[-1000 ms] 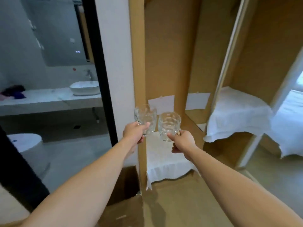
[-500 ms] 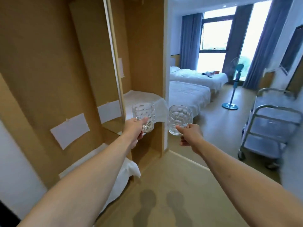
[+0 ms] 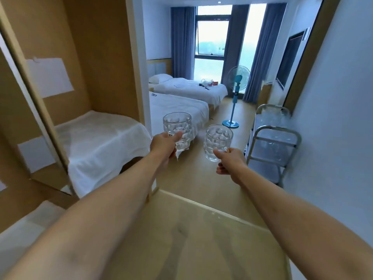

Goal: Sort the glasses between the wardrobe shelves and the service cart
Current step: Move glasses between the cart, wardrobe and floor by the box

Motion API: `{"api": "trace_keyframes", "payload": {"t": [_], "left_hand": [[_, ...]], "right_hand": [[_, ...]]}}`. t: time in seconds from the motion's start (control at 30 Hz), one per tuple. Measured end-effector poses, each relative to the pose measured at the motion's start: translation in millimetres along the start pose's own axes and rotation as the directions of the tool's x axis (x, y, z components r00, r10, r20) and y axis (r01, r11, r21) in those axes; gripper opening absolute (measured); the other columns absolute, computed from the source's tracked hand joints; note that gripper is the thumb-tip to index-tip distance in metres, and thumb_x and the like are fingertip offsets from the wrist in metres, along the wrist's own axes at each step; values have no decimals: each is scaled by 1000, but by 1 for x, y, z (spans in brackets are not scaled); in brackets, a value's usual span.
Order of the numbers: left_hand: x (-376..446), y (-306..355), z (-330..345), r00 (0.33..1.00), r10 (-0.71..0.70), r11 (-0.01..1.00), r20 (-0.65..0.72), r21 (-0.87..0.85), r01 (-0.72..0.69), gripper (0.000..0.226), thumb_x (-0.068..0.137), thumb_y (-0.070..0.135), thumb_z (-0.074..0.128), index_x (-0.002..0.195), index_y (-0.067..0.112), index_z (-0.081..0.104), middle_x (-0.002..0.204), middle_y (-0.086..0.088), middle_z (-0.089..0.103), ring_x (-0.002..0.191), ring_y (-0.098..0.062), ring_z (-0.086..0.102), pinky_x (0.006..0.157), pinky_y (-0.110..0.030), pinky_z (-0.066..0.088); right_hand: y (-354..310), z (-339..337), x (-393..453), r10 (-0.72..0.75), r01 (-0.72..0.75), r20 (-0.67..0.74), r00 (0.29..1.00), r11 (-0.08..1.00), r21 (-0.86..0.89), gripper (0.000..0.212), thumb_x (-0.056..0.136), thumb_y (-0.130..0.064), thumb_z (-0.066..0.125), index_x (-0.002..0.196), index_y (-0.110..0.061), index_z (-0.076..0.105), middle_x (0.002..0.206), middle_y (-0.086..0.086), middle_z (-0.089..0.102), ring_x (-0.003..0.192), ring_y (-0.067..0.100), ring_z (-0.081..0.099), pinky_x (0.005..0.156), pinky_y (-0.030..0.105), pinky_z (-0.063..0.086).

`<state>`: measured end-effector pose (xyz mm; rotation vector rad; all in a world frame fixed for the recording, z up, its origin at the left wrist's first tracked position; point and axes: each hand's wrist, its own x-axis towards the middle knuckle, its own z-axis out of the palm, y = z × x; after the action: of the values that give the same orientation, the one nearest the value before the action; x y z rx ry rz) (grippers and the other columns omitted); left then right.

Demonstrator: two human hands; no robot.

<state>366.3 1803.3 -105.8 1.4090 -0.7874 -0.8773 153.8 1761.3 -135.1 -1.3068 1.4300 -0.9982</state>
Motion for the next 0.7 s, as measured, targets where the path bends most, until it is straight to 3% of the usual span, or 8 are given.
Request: {"api": "trace_keyframes", "payload": {"t": [0.1,0.23,0.3,0.37,0.47,0.57,0.7], "left_hand": [[43,-8,20,998,-24,1000,51,20,23,33,87,34,79,74,28,50,41,7,47,44,-17,39,55,-30,36],[114,-22,39,993,-35,999,116,26,32,28,85,34,81,82,24,54,45,6,47,46,-17,39,54,-31,35],[152,-26,44,988,-38,999,147,24,35,28,84,35,81,95,18,62,47,6,48,48,-16,42,56,-31,38],[191,-28,48,978,-48,999,204,30,43,44,85,37,80,113,6,66,42,7,47,47,-17,42,59,-33,39],[244,-27,58,954,-75,997,291,51,63,65,87,37,78,136,2,54,40,4,43,41,-16,39,57,-31,39],[291,-26,70,935,-82,996,344,48,70,65,86,33,80,135,-2,54,45,1,42,38,-13,36,40,-21,34],[338,-34,90,910,-106,994,401,37,99,49,86,29,81,119,1,59,45,3,41,36,-10,34,36,-18,31]], "right_hand": [[-1,3,35,14,-14,-40,999,1000,8,22,92,-32,74,92,-12,65,80,15,66,62,27,66,58,37,63],[-2,20,83,21,-19,-98,995,1000,17,21,92,-33,74,89,-15,63,83,15,67,64,28,68,60,39,64],[-4,32,108,22,-21,-130,991,1000,6,22,93,-33,74,84,-19,60,84,16,68,66,29,69,57,37,63],[-8,45,132,30,-29,-165,986,1000,7,24,93,-33,73,82,-20,56,85,19,67,67,29,69,54,34,62],[-14,65,169,77,-70,-222,972,997,37,26,93,-33,73,97,-16,55,90,20,66,69,31,69,55,35,61],[-19,82,204,128,-114,-272,954,991,69,31,93,-34,74,101,-11,54,87,20,65,65,29,68,56,36,61],[-20,95,244,167,-148,-323,932,985,83,44,93,-35,73,120,-5,56,92,20,64,67,30,68,53,34,59]]}}
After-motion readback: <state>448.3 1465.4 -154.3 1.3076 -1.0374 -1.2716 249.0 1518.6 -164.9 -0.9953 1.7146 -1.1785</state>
